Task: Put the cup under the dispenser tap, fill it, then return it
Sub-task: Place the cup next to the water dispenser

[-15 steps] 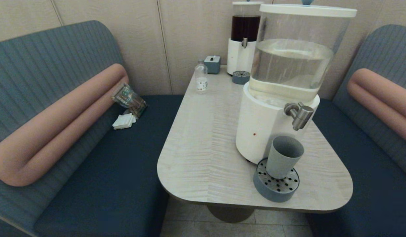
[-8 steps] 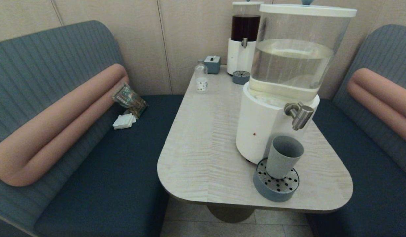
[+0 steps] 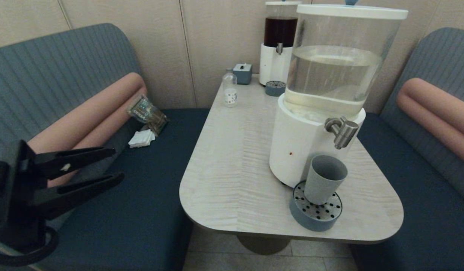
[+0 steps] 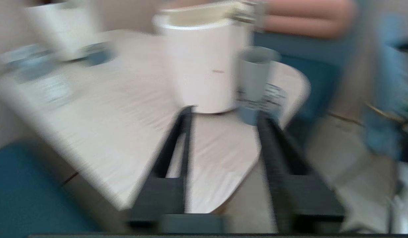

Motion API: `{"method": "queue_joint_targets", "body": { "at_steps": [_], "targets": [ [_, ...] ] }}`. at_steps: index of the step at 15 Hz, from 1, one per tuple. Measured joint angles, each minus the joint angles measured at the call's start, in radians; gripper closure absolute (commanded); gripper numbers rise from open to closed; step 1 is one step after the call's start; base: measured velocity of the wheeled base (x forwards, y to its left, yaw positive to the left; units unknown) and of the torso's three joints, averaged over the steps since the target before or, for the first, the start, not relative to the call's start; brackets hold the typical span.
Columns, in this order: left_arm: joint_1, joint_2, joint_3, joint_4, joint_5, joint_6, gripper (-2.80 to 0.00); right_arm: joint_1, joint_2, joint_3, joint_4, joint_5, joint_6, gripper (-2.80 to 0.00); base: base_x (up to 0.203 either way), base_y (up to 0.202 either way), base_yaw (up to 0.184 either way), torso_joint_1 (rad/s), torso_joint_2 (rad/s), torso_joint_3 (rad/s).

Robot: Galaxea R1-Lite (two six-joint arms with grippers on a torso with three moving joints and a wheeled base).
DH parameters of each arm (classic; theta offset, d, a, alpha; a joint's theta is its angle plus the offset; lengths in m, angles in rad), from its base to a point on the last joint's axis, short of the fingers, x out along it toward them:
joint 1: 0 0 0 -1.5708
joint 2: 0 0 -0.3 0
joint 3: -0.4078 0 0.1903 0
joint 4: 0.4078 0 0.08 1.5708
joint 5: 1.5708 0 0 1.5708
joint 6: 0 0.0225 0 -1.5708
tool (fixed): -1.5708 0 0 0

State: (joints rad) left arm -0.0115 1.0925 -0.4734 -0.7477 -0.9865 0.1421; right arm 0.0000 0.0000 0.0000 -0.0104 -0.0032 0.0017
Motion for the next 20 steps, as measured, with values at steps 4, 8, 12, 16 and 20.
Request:
{"method": "queue_joint_targets", "body": {
  "at_steps": [4, 8, 12, 16, 20],
  "targets": [
    [-0.042, 0.231, -0.021, -0.177, -0.173, 0.085, -2.80, 0.000, 0.000, 0.000, 0.000, 0.000, 0.000, 0.00, 0.000, 0.000, 0.000, 0.000, 0.00, 0.000],
    [-0.173, 0.442, -0.065, -0.289, -0.183, 0.094, -2.80, 0.000, 0.000, 0.000, 0.000, 0.000, 0.000, 0.00, 0.000, 0.000, 0.000, 0.000, 0.00, 0.000],
    [-0.278, 0.660, -0.155, -0.414, -0.163, 0.092, -2.80, 0.000, 0.000, 0.000, 0.000, 0.000, 0.000, 0.00, 0.000, 0.000, 0.000, 0.000, 0.00, 0.000],
    [-0.382, 0.869, -0.255, -0.608, -0.106, 0.010, -2.80, 0.000, 0.000, 0.000, 0.000, 0.000, 0.000, 0.00, 0.000, 0.000, 0.000, 0.000, 0.00, 0.000],
    [-0.485, 1.012, -0.359, -0.771, 0.016, -0.167, -2.80, 0.000, 0.000, 0.000, 0.000, 0.000, 0.000, 0.00, 0.000, 0.000, 0.000, 0.000, 0.00, 0.000]
  ]
}}
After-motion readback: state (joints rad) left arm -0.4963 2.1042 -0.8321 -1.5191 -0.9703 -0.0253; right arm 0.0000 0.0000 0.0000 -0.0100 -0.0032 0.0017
